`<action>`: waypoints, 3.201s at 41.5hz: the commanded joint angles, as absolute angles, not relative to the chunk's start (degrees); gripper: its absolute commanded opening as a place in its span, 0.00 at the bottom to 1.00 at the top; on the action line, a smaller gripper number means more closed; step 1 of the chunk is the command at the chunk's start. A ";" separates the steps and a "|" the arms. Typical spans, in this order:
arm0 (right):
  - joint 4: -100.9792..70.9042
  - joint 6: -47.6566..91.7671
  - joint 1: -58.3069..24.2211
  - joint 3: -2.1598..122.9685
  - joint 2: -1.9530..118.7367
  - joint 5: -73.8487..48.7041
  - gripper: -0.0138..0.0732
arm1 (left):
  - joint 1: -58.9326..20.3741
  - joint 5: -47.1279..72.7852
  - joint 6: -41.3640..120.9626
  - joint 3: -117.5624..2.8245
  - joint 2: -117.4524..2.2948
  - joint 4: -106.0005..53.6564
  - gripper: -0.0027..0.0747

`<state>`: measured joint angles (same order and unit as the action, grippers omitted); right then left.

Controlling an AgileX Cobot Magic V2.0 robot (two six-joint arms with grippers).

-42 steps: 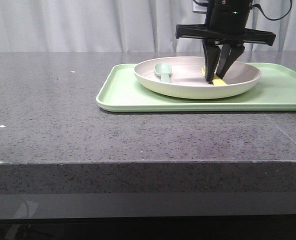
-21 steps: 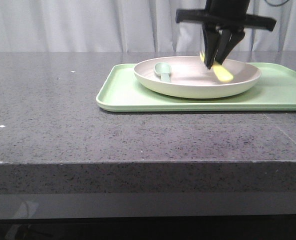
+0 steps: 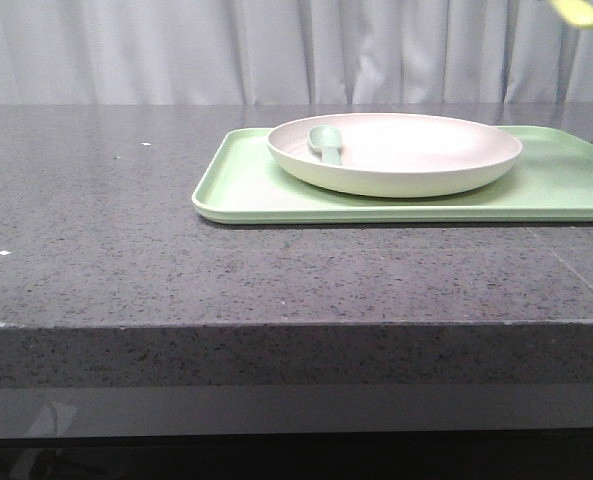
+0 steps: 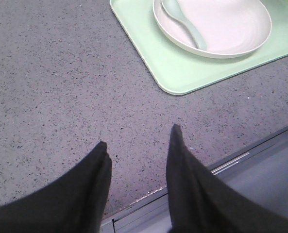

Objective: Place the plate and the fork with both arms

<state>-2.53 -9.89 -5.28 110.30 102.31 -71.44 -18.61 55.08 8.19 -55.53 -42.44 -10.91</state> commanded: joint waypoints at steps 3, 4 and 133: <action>-2.30 -6.37 -1.59 105.17 99.45 -76.36 0.27 | -18.45 51.43 8.20 -56.88 -42.37 -12.22 0.40; -2.30 -6.05 -1.09 103.91 99.65 -75.94 0.27 | -18.45 51.43 8.20 -56.88 -42.37 -12.22 0.40; -6.01 2.64 -5.85 50.36 20.90 -67.27 0.50 | -18.45 51.31 8.20 -56.88 -42.59 -12.49 0.39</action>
